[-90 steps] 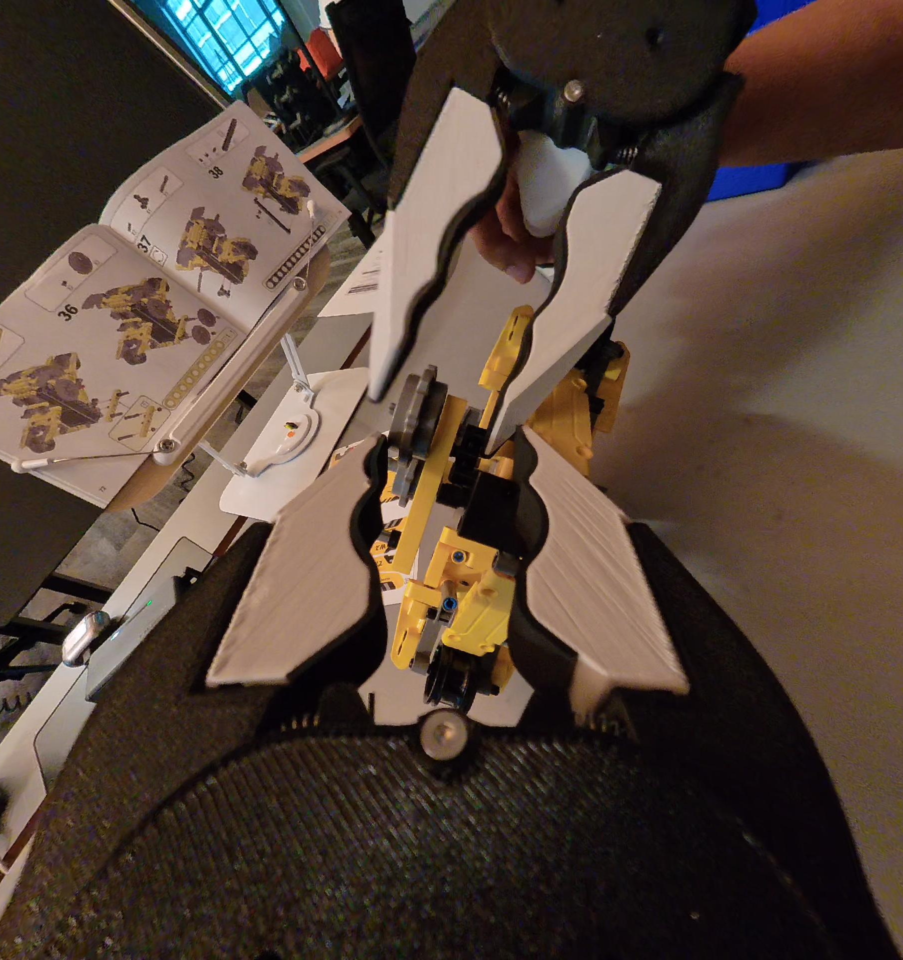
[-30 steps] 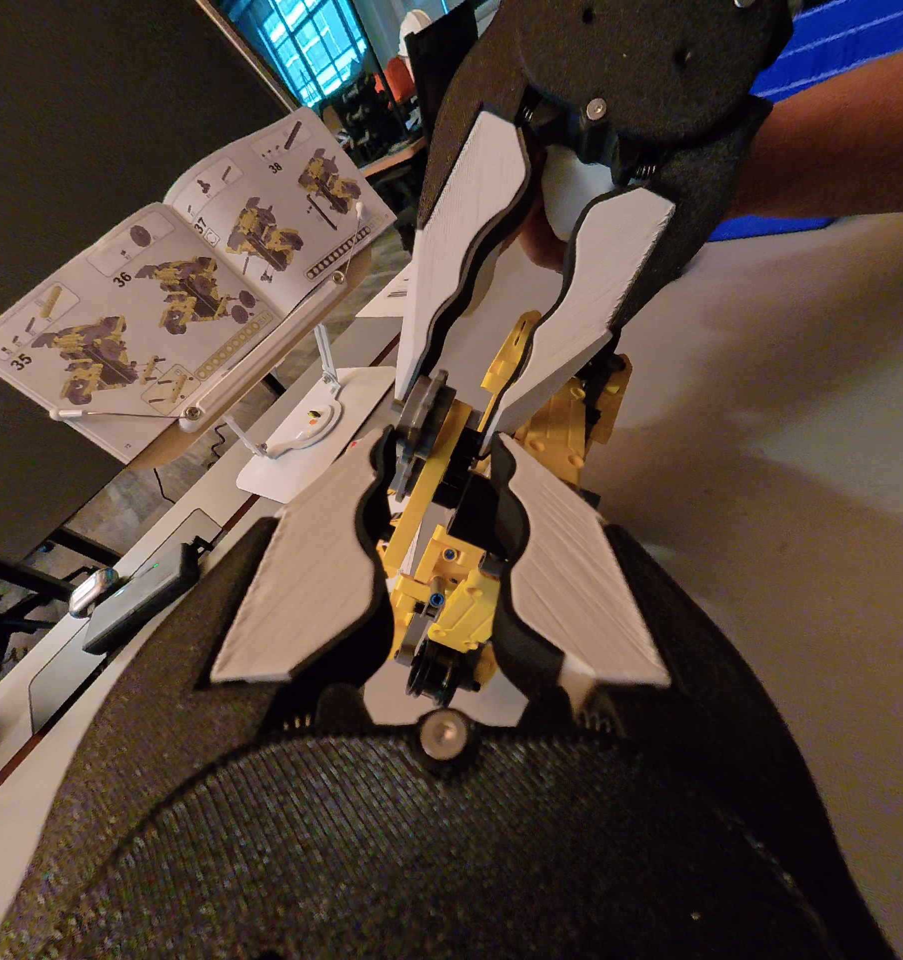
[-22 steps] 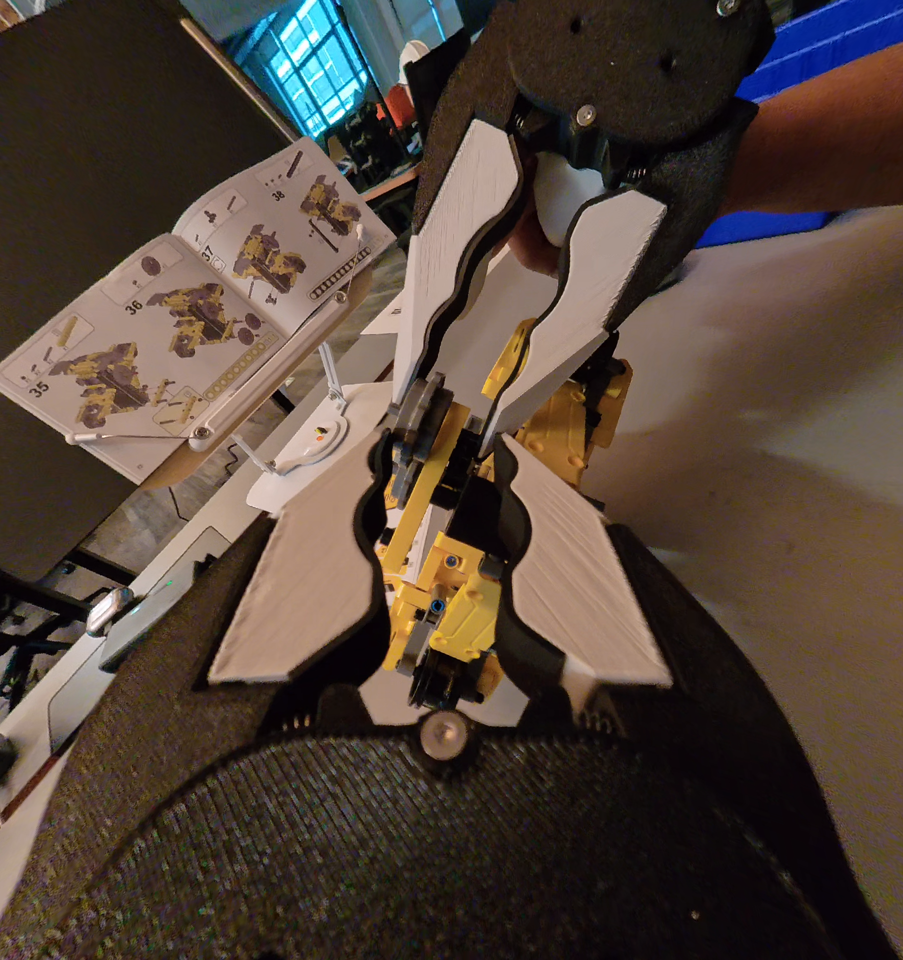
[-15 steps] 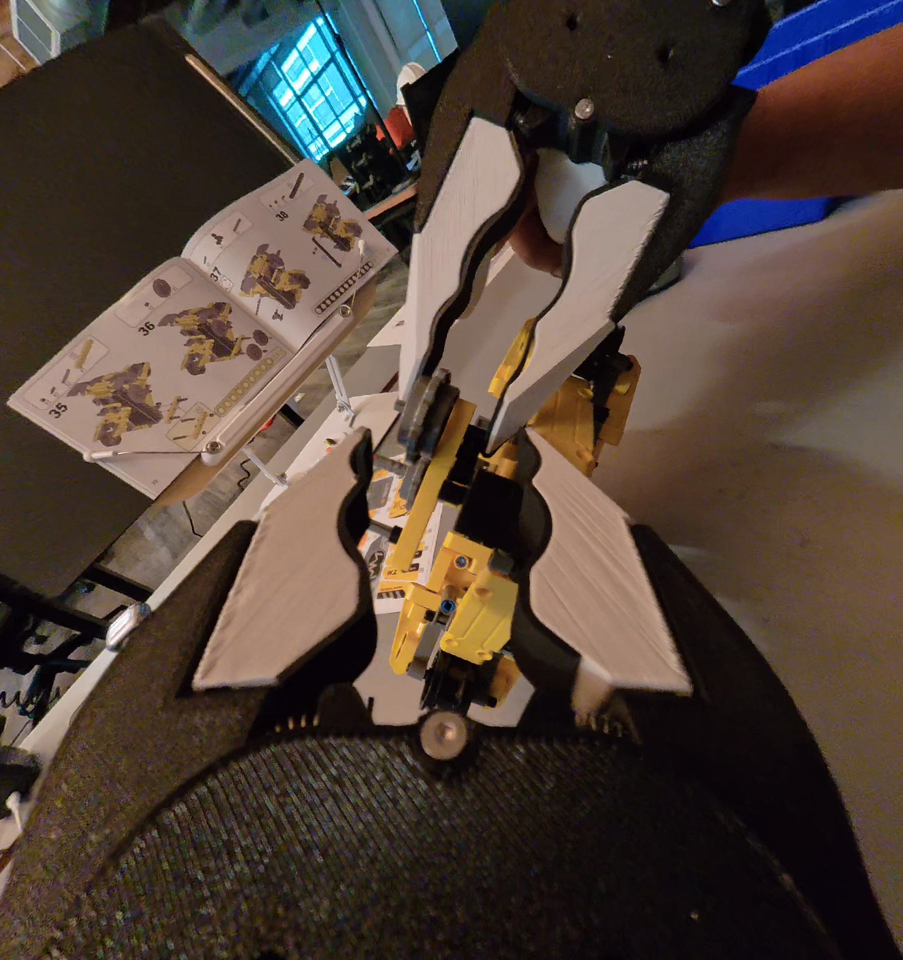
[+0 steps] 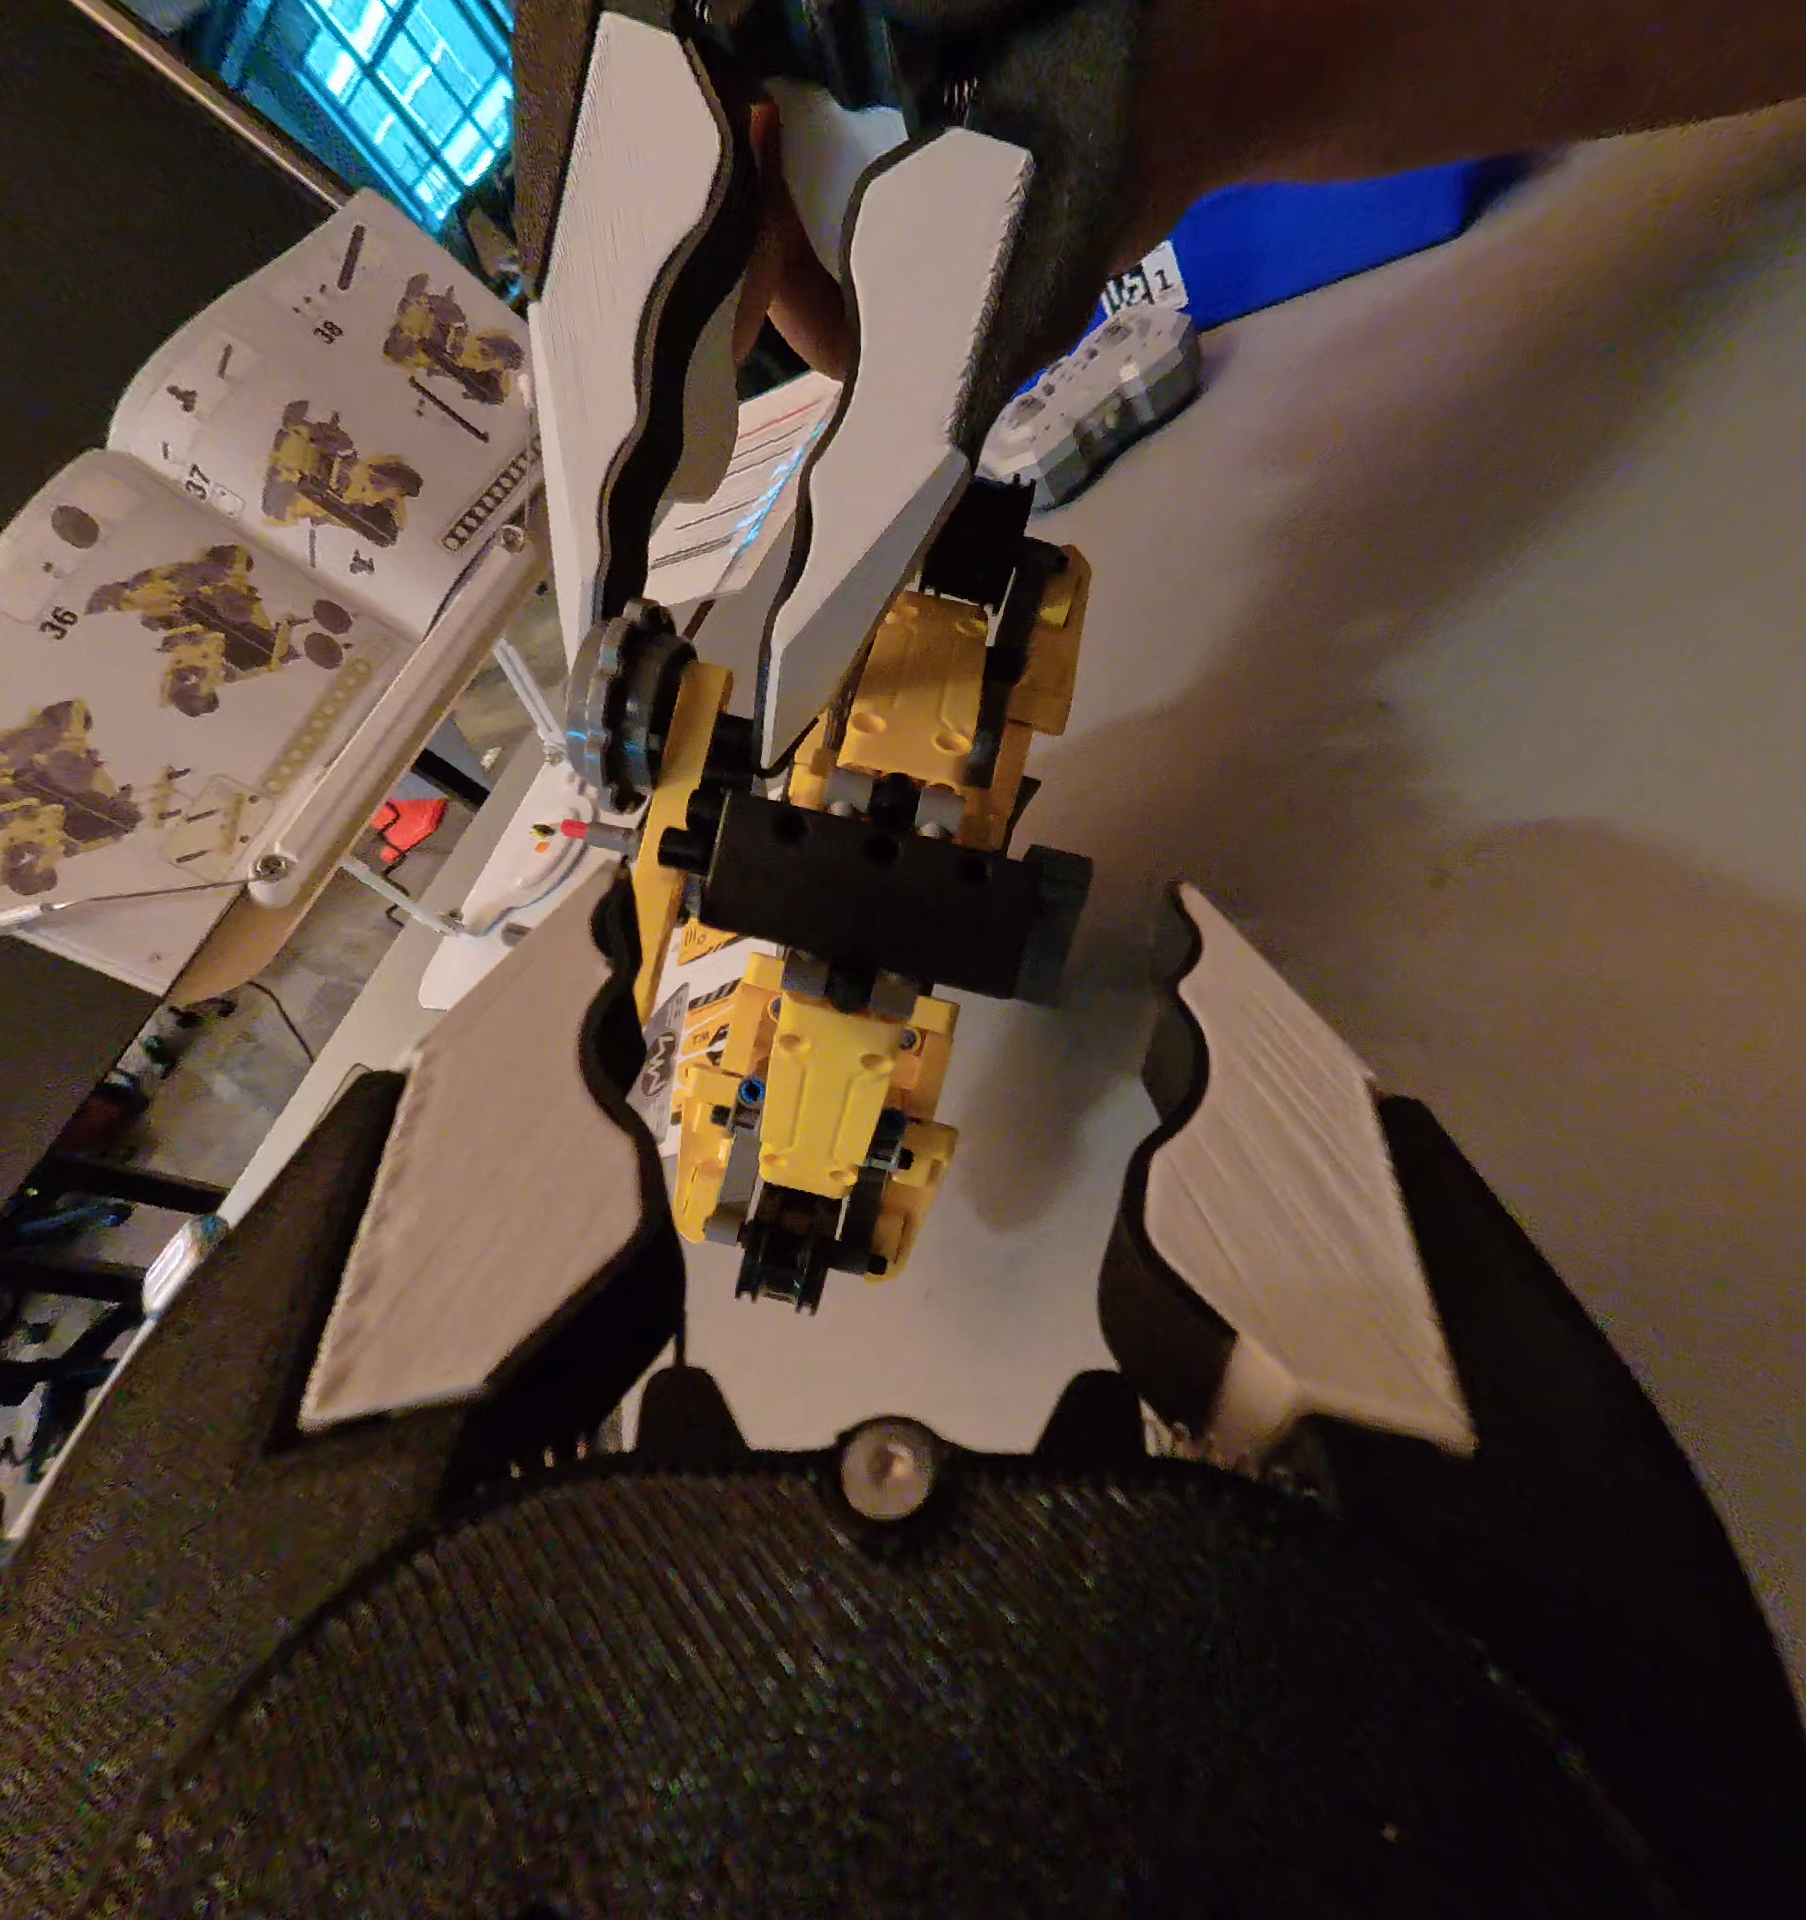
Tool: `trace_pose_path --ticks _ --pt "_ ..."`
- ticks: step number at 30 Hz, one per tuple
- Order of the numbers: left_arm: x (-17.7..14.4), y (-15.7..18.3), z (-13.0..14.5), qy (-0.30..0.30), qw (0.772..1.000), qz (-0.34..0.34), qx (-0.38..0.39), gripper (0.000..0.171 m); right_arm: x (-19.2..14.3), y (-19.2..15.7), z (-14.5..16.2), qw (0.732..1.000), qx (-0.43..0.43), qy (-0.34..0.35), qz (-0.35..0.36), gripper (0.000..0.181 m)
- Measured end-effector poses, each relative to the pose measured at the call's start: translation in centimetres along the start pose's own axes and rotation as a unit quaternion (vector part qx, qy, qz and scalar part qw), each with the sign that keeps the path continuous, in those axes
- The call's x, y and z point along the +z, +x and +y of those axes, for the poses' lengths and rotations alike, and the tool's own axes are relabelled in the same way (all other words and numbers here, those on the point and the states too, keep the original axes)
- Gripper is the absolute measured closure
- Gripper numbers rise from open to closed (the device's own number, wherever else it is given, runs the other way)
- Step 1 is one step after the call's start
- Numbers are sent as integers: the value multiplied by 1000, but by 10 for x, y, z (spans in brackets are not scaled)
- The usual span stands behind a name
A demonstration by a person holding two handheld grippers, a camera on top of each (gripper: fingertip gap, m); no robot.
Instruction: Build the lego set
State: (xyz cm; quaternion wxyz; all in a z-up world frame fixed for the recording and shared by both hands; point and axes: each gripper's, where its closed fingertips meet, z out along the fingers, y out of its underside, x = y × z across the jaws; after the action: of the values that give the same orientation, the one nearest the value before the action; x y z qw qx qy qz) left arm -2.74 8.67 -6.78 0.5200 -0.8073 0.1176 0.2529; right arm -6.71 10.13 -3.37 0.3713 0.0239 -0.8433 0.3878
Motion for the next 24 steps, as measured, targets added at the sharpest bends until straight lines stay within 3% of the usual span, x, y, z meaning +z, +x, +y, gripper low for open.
trace_pose_path --ticks 4,19,24 --pt "4 -6 -2 4 1000 -23 18 102 0 -1 -1 1000 -4 -1 0 149" --pt "6 -9 1 -24 999 -30 24 102 0 0 3 1000 15 0 -1 152" --pt "2 -7 -3 -8 999 -33 40 98 -1 -1 -1 1000 3 5 -2 151"
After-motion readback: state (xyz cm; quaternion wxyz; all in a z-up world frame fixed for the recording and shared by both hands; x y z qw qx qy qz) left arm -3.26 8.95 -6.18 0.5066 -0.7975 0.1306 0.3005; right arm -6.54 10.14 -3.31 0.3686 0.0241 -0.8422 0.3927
